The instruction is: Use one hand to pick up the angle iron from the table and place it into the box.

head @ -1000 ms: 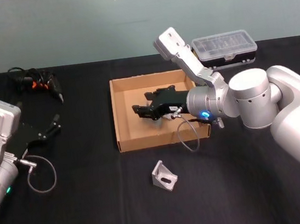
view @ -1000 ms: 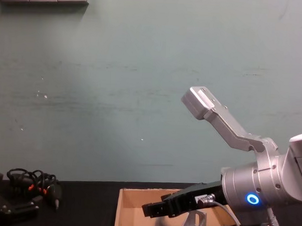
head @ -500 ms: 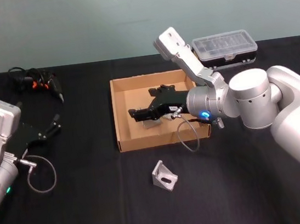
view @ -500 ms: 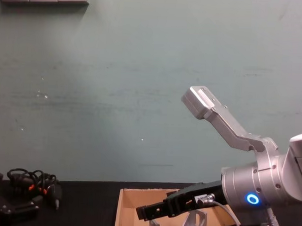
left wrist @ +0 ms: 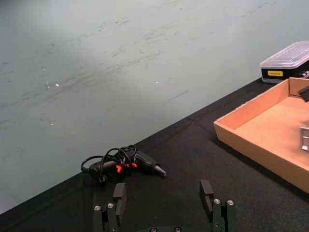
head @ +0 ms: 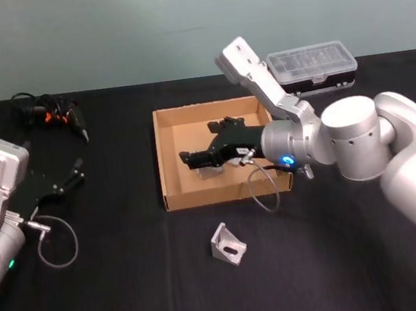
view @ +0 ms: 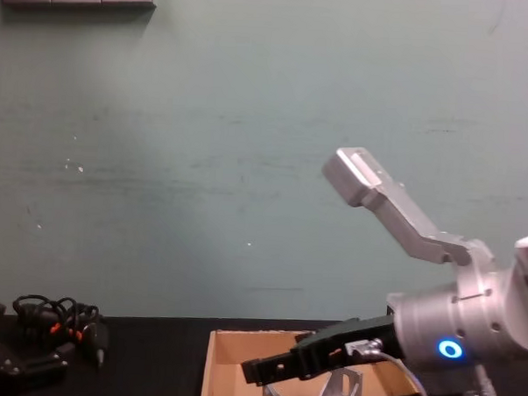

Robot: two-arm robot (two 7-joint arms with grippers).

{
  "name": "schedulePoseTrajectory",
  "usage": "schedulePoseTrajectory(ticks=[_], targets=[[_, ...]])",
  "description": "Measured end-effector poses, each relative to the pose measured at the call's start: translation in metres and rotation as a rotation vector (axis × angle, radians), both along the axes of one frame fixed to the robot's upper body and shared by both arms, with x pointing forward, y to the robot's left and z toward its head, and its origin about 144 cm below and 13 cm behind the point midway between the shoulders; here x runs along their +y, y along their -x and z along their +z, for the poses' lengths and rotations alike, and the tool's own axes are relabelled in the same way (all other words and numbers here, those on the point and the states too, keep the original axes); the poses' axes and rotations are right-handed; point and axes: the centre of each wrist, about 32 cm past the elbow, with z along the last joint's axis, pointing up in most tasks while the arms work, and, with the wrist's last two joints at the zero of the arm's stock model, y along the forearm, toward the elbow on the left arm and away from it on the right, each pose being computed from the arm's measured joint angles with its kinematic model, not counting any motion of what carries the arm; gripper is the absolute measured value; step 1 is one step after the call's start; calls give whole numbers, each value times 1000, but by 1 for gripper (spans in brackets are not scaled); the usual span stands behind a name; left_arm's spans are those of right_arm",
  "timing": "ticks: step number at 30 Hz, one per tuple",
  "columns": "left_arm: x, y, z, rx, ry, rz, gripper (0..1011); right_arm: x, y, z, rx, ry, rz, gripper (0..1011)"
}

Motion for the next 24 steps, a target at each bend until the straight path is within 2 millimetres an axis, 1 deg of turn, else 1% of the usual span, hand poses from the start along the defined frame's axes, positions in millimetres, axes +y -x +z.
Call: schedulePoseTrajectory(ticks=[7, 8, 11, 14, 18, 21, 24], targets=[[0, 0, 0, 0, 0, 0, 1000, -18, 16, 7, -20, -11, 12, 1000], [0, 0, 0, 0, 0, 0, 1000, -24, 21, 8, -20, -18, 11, 1000], [0, 0, 0, 0, 0, 0, 1000, -32, 28, 10, -19, -30, 11, 1000], [0, 0, 0, 0, 0, 0, 1000, -46, 42, 15, -13, -49, 19, 1000], [0, 0, 0, 0, 0, 0, 1000, -56, 57, 17, -1, -62, 26, 1000], [0, 0, 0, 0, 0, 0, 1000, -65, 74, 19, 15, -68, 38, 1000], [0, 0, 0, 0, 0, 0, 1000, -73, 97, 19, 36, -67, 59, 1000]])
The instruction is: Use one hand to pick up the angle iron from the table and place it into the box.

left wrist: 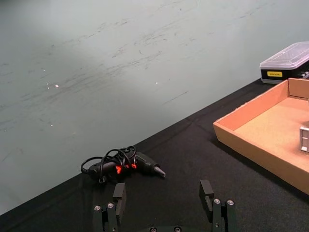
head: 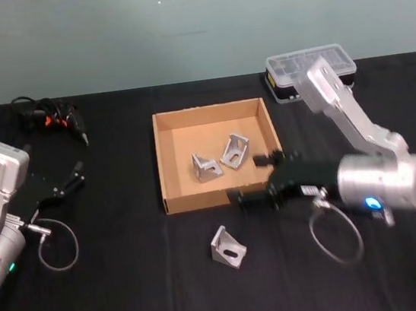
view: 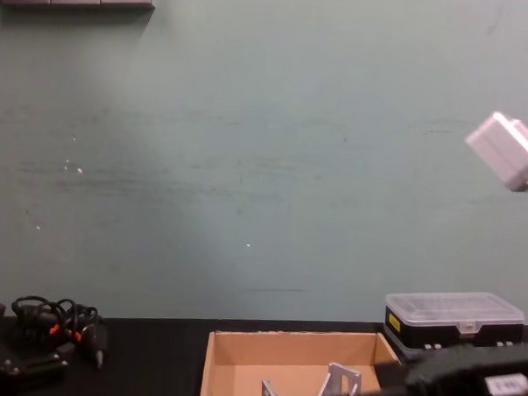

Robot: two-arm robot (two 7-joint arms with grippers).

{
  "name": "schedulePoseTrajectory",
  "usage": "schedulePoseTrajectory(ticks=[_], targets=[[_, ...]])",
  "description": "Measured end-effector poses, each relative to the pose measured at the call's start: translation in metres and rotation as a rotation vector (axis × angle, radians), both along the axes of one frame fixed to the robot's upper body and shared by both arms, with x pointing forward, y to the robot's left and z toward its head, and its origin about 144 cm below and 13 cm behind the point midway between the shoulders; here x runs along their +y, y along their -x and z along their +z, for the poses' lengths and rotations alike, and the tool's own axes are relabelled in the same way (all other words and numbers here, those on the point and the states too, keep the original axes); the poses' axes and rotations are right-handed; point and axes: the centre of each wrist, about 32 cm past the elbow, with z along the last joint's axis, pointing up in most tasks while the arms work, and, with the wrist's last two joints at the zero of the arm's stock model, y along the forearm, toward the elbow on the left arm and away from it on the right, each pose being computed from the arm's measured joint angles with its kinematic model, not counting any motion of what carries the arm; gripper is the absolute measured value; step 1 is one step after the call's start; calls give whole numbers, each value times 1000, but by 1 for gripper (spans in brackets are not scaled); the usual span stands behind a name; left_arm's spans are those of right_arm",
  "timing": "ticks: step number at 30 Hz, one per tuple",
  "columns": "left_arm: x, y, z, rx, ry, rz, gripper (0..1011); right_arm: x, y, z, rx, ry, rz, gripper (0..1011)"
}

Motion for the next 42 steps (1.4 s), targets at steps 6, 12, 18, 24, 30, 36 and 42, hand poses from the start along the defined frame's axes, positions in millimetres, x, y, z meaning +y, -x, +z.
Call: schedulePoseTrajectory(ticks=[6, 12, 18, 24, 30, 36, 42], targets=[[0, 0, 0, 0, 0, 0, 1000, -5, 26, -3, 27, 5, 35, 1000], [0, 0, 0, 0, 0, 0, 1000, -1, 42, -9, 42, 26, 70, 1000], [0, 0, 0, 0, 0, 0, 1000, 8, 50, -10, 40, 49, 82, 1000], [0, 0, 0, 0, 0, 0, 1000, 20, 54, -12, 40, 74, 65, 1000], [0, 0, 0, 0, 0, 0, 1000, 34, 54, -16, 35, 103, 36, 1000], [0, 0, 0, 0, 0, 0, 1000, 47, 51, -21, 16, 127, 28, 1000], [0, 0, 0, 0, 0, 0, 1000, 57, 47, -28, -7, 147, 24, 1000]])
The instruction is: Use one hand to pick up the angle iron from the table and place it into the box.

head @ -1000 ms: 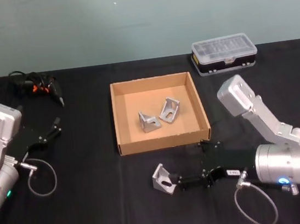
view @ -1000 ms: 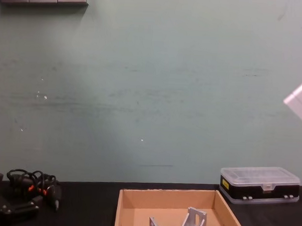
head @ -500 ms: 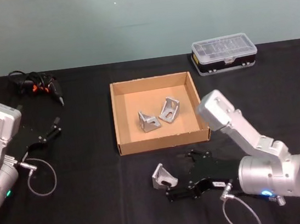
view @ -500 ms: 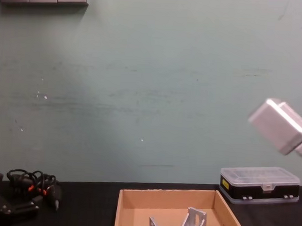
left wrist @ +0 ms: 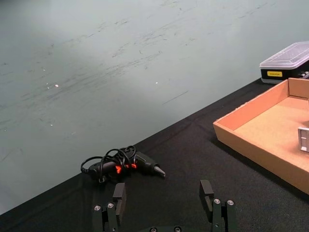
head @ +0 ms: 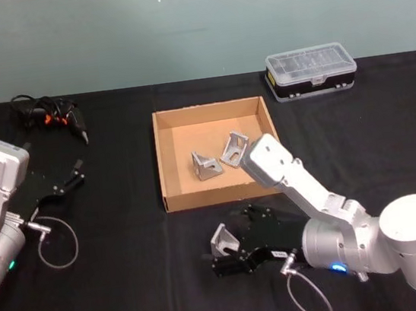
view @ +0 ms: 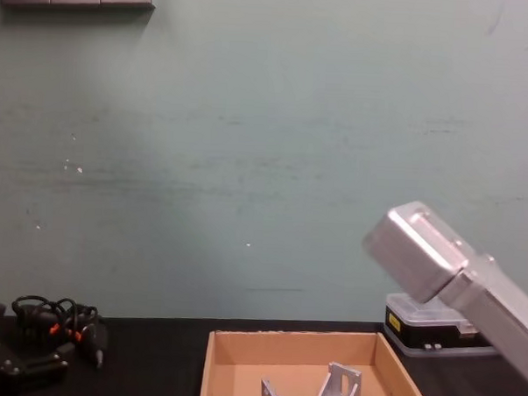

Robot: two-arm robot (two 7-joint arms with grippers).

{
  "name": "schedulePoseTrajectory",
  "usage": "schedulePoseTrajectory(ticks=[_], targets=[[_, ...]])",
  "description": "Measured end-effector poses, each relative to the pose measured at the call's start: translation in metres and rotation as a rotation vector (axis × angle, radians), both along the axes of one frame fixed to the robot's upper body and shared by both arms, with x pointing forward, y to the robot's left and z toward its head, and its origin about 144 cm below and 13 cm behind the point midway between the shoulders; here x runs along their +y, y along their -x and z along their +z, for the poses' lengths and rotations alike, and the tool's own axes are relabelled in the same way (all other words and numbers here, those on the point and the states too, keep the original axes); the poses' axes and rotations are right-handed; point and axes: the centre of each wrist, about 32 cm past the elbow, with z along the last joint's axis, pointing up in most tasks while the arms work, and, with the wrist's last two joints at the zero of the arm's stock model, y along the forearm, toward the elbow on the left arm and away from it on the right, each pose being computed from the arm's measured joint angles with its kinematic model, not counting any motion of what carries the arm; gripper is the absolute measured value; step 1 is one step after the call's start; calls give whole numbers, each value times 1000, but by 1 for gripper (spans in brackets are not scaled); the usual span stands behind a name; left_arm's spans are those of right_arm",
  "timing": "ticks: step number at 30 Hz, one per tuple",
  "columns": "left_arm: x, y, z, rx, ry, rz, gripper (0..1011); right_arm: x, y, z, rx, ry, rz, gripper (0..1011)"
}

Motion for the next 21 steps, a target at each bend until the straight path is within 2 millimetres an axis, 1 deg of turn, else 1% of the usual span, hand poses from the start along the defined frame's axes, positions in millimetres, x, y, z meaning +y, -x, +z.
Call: schedulePoseTrajectory(ticks=[11, 20, 21], targets=[[0, 0, 0, 0, 0, 0, 1000, 10, -7, -10, -7, 18, -17, 1000], [0, 0, 0, 0, 0, 0, 1000, 10, -6, -9, -10, 18, -16, 1000], [0, 0, 0, 0, 0, 0, 1000, 10, -6, -9, -10, 18, -15, 985]])
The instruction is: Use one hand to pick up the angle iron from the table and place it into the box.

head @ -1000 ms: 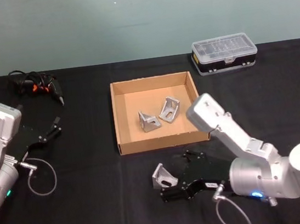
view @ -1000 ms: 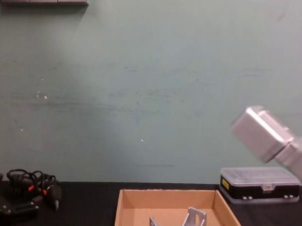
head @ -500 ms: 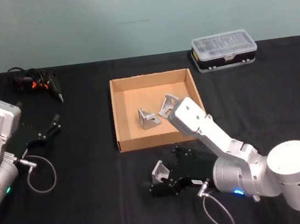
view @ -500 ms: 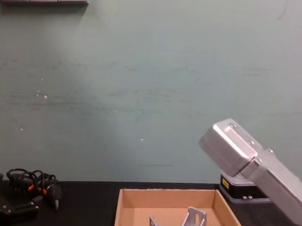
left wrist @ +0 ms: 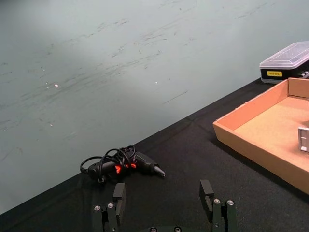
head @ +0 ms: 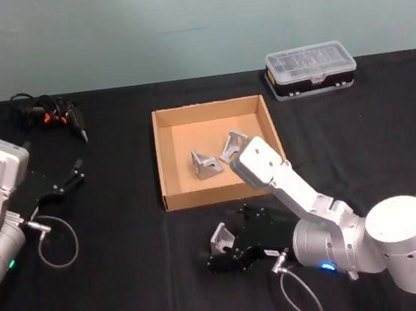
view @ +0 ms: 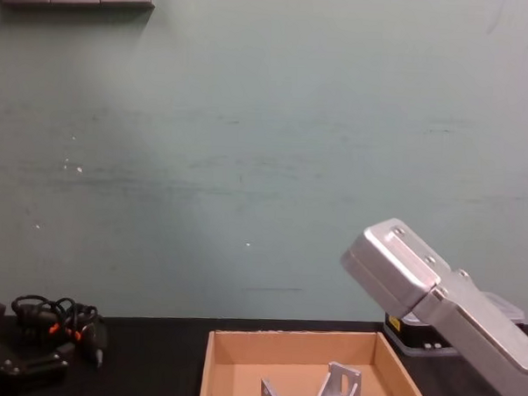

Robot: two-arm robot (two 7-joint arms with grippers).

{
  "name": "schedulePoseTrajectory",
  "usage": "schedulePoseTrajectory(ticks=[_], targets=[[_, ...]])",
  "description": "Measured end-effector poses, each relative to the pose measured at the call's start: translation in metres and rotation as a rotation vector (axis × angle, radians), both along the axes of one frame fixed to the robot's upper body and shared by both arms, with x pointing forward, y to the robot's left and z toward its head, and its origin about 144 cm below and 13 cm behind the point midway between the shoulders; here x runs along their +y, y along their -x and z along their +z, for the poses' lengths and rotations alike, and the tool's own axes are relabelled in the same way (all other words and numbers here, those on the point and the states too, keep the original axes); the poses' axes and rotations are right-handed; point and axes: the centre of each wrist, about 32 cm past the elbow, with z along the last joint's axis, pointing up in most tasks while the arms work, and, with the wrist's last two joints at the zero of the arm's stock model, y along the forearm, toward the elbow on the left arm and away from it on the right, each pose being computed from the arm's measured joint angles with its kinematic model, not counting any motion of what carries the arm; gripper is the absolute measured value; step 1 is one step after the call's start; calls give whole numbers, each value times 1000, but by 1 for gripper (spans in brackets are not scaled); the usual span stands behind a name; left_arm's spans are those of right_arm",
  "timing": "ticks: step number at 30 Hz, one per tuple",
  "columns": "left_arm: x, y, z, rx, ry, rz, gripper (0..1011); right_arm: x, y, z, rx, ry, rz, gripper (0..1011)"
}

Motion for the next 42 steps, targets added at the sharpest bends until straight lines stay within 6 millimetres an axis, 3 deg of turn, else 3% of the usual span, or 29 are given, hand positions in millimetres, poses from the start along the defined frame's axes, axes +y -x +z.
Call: schedulePoseTrajectory(ticks=[10, 14, 19, 34, 42], targets=[[0, 0, 0, 0, 0, 0, 1000, 0, 0, 1, -3, -2, 2, 788], [0, 0, 0, 0, 0, 0, 1000, 0, 0, 1, -3, -2, 3, 605], [0, 0, 0, 0, 0, 0, 1000, 0, 1, 1, -3, -3, 4, 470], [0, 0, 0, 0, 0, 0, 1000, -1, 1, 1, -7, -8, 6, 453], [0, 0, 0, 0, 0, 0, 1000, -6, -2, 19, -38, -59, 9, 453]])
